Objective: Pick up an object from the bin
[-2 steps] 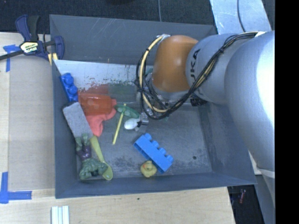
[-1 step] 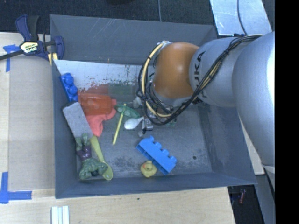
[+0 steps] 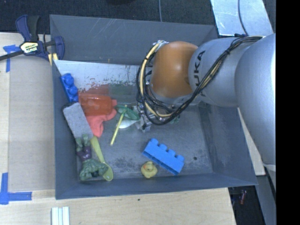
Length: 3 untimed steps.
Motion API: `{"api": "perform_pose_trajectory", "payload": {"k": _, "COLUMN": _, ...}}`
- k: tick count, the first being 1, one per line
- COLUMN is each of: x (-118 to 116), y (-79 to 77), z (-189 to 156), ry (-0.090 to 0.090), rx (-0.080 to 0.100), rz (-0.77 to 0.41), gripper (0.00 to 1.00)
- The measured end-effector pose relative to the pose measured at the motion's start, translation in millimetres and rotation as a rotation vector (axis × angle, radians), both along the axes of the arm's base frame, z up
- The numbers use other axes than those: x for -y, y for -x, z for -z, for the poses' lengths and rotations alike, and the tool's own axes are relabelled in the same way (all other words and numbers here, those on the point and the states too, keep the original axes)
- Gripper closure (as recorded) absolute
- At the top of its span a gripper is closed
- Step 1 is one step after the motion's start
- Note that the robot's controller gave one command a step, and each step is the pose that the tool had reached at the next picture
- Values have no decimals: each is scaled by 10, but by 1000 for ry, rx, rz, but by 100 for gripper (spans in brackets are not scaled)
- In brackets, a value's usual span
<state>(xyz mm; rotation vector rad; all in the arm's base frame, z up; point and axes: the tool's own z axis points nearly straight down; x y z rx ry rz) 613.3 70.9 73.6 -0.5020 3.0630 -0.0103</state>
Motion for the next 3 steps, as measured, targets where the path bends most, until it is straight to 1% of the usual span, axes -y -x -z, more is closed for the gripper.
{"api": "perform_pose_trajectory", "payload": {"k": 1, "x": 0, "y": 0, "z": 0, "ry": 0, "rx": 0, "rz": 0, "gripper": 100}}
{"api": "perform_pose_trajectory", "payload": {"k": 2, "x": 23, "y": 2, "z": -706, "ry": 0, "rx": -3, "rz": 2, "gripper": 100}}
{"api": "perform_pose_trajectory", "payload": {"k": 3, "x": -56, "y": -33, "z": -1536, "ry": 6, "rx": -5, "rz": -187, "gripper": 100}}
